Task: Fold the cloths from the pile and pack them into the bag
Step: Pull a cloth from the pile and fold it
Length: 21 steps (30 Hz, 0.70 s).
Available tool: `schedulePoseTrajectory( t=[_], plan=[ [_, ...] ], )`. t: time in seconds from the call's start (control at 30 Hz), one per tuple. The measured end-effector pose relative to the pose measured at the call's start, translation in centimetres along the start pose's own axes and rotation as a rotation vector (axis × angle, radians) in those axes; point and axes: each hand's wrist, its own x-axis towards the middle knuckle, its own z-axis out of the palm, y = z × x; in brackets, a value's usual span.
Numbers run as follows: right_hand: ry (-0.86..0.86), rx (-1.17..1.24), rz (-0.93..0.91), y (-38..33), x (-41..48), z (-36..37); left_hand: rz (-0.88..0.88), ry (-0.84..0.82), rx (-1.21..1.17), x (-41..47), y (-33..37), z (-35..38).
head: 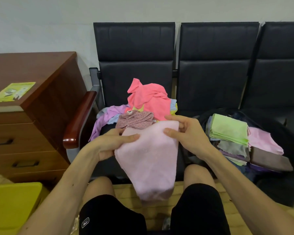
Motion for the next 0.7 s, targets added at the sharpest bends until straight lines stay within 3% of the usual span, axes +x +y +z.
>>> schedulePoseTrajectory(
  t=[0.07,0.2,0.27,0.43,0.53,0.7],
  plan=[
    [-0.047,-0.006,0.021,-0.3,0.2,-0.3,0.004,0.044,-0.047,0.2,0.2,-0.5],
    [-0.192,-0.019,0.09,-0.3,0.8,-1.1,0.14,-0.148,-0.183,-0.6,0.8,-1.5],
    [-0.279,-0.028,0.116,-0.3,1.0,-1.4,0.224,-0.197,-0.065,-1.3,1.3,-1.6],
    [-0.268,-0.137,0.169,0.3,1.5,-1.0,0.356,-0.059,0.388,-1.2,1.7,-1.7],
    [-0.365,-0.24,0.24,0.4,1.7,-0.7,0.355,0.023,0.55,-0.6,1.3,-1.9],
    [-0.231,-0.156,0.212,0.4,1.8,-0.7,0.349,0.079,0.662,-0.6,1.3,-1.7]
  ],
)
